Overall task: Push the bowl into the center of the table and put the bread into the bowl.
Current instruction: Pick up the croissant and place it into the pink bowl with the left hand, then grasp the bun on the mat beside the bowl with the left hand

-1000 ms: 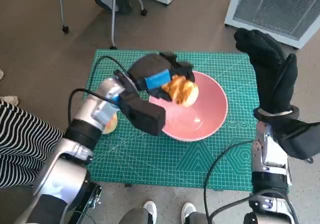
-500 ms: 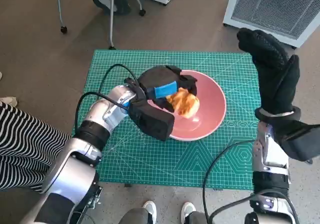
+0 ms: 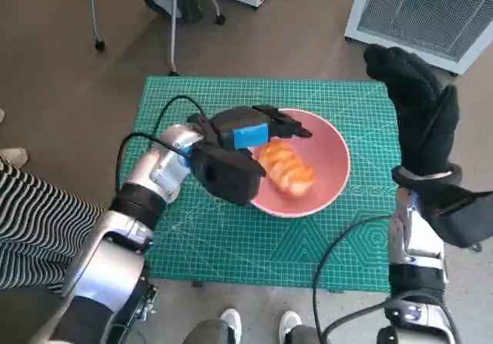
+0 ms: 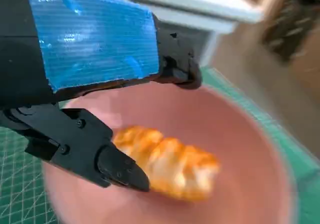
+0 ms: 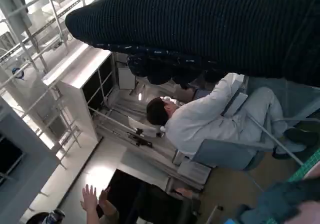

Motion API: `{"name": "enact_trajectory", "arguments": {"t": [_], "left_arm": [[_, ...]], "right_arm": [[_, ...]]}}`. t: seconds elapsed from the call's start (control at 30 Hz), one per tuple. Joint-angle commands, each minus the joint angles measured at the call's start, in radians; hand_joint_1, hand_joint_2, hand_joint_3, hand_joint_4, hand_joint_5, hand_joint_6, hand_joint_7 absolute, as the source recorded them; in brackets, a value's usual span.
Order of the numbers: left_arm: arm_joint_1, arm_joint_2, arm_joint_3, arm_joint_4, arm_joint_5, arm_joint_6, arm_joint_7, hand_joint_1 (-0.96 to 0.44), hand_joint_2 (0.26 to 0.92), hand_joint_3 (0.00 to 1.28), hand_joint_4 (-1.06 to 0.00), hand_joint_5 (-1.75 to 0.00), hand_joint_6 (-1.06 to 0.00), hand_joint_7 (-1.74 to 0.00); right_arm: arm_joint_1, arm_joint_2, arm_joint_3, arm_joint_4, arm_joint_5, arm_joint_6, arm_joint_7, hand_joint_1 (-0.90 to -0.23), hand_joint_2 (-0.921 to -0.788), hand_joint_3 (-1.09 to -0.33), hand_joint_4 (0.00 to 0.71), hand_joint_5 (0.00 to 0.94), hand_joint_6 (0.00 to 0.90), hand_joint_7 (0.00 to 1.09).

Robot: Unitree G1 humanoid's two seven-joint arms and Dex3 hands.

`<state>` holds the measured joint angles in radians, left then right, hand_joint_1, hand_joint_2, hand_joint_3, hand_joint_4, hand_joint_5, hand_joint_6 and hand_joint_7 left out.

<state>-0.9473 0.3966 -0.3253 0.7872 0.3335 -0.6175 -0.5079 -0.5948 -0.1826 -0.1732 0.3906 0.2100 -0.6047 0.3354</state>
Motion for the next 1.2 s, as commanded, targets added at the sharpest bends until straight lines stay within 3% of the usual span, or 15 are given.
{"name": "enact_trajectory", "arguments": {"t": [0.03,0.3,0.6,0.87,1.2], "left_arm": [[0.073,0.15,0.124,-0.187,-0.215,0.01,-0.174,-0.48,0.845,0.02,0.0,0.0,-0.18,-0.05],[0.182,0.297,0.272,-0.371,-0.431,0.108,-0.323,-0.51,0.863,0.02,-0.07,-0.03,-0.26,-0.09],[0.268,0.438,0.382,-0.433,-0.502,0.172,-0.408,-0.45,0.779,0.0,-0.12,-0.03,-0.31,-0.13],[0.323,0.499,0.4,-0.425,-0.45,0.194,-0.403,-0.37,0.739,0.0,-0.14,-0.02,-0.31,-0.13],[0.393,0.522,0.387,-0.467,-0.372,0.261,-0.377,-0.33,0.739,0.0,-0.15,-0.01,-0.31,-0.12]], "right_arm": [[0.039,0.002,0.0,0.0,0.004,0.012,-0.007,-0.697,-0.921,-0.691,0.169,0.0,0.056,0.43],[0.047,0.005,0.002,-0.007,0.01,0.017,-0.004,-0.699,-0.921,-0.69,0.168,0.0,0.057,0.43],[0.051,0.006,0.004,-0.009,0.024,0.02,0.003,-0.703,-0.921,-0.69,0.166,0.0,0.059,0.42],[0.04,0.01,0.006,0.01,0.034,0.02,0.012,-0.702,-0.921,-0.689,0.166,0.0,0.059,0.42],[0.035,0.016,0.01,0.02,0.046,0.026,0.025,-0.698,-0.921,-0.69,0.166,0.0,0.059,0.42]]}}
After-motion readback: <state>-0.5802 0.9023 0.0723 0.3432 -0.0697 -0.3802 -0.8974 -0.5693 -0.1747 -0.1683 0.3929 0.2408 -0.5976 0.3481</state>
